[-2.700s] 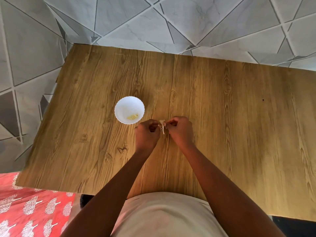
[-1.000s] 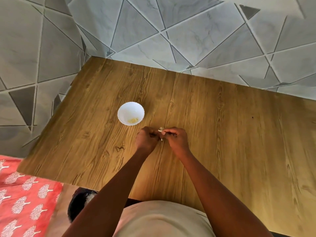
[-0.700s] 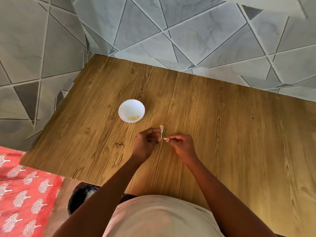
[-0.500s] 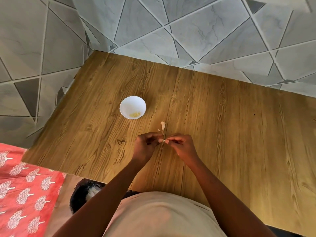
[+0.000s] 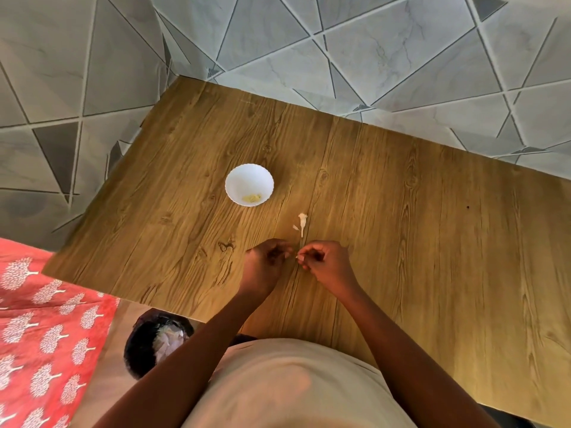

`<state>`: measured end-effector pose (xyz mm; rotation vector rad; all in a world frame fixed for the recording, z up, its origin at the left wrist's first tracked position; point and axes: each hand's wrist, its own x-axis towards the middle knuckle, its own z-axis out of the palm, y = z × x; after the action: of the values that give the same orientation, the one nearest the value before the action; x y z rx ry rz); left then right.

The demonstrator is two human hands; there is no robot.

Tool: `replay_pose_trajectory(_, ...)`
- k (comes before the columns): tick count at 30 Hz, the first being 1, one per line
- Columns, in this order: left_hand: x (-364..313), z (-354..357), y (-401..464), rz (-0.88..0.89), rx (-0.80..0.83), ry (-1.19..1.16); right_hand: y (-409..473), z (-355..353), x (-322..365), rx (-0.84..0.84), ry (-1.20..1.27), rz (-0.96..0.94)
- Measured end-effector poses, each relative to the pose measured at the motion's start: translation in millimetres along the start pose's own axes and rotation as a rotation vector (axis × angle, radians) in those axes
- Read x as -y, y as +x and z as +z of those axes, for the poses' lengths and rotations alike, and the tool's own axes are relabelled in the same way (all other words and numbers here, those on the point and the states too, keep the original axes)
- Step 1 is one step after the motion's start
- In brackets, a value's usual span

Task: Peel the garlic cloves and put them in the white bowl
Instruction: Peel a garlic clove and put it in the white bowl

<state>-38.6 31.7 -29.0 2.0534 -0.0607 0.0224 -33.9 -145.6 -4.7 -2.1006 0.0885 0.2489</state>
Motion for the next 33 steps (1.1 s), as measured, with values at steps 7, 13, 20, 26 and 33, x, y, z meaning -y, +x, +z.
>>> replay_pose_trajectory(7, 37.7, -9.2, -15.6, 0.3, 0.032, 0.386, -3.2, 9.8, 6.4, 0.062, -0.238, -0.079)
replay_pose_trajectory(13, 35.9, -7.6, -15.7, 0.306, 0.014, 0.385, 4.3, 16.7, 13.8, 0.07, -0.357, -0.043)
replay_pose_trajectory(20, 40.6, -8.7, -13.6, 0.291, 0.022, 0.345, 9.8, 19.2, 21.6, 0.123, -0.45, -0.018)
replay_pose_trajectory(26, 39.8, -11.0, -14.2, 0.279, 0.027, 0.324, 13.0, 38.9, 22.3, 0.179, -0.662, 0.007)
replay_pose_trajectory(33, 25.1, -15.8, -15.1, 0.152, 0.034, 0.168, 1.0, 16.7, 12.9, 0.01, 0.046, 0.248)
